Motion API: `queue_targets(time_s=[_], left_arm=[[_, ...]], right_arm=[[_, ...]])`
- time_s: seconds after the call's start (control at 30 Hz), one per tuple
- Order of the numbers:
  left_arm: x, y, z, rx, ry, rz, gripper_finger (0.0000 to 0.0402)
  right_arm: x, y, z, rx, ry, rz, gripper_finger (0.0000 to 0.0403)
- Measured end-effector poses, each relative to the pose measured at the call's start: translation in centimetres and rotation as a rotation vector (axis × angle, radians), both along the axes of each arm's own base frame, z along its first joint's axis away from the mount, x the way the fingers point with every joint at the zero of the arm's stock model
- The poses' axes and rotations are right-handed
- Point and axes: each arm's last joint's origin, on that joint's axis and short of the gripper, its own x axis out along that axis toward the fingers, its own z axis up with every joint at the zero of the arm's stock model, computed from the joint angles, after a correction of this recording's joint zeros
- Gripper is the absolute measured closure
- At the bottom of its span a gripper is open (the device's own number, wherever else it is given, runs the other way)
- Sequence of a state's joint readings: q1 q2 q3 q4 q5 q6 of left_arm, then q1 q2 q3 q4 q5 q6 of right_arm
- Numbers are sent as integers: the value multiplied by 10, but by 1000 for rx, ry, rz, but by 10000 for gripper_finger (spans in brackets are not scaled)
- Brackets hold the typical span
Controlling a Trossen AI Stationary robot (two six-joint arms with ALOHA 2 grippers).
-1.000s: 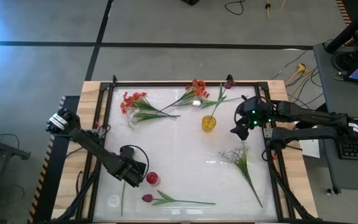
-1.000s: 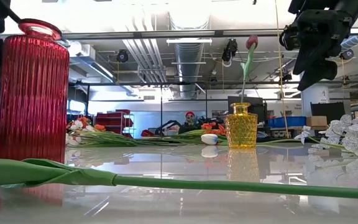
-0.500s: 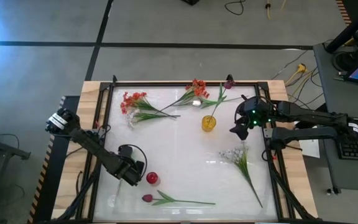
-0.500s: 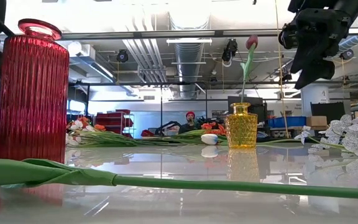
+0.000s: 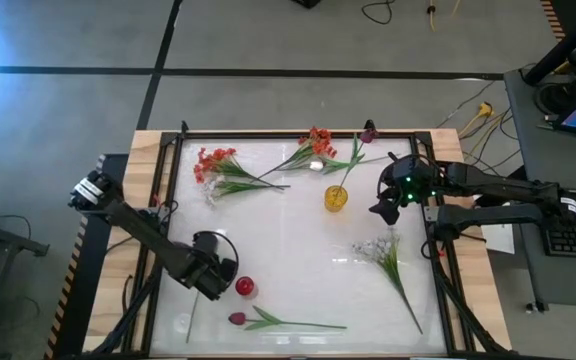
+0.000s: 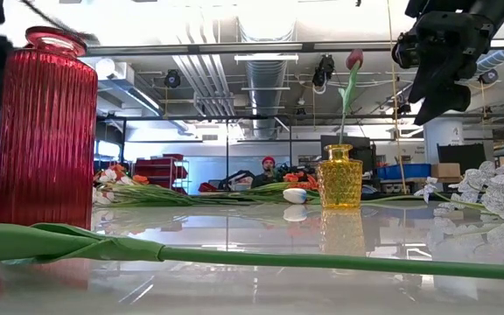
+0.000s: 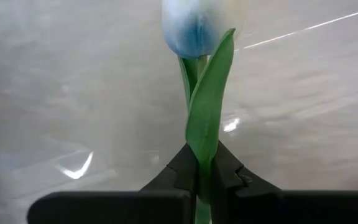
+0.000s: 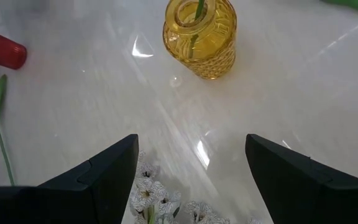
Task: Sort flowers into vase by color
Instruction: Put the bottom white flower into the red vase
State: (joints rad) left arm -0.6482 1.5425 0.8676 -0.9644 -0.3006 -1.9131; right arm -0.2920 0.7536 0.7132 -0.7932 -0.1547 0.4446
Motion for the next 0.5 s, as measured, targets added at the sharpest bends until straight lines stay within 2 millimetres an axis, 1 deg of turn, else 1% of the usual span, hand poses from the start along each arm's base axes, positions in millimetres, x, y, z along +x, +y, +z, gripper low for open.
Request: queue_targets(time_s=[0.27, 0.37, 0.5], left_arm=[[1, 5, 34, 93, -130, -77, 401], [-1, 8, 51, 138, -185, -85, 402], [-1, 12, 74, 197, -283, -138, 402]], right_arm=[[1, 0, 0, -5, -16, -1, 120], [1, 0, 0, -5, -17, 0, 121], [2, -1, 0, -8, -19, -1, 122]])
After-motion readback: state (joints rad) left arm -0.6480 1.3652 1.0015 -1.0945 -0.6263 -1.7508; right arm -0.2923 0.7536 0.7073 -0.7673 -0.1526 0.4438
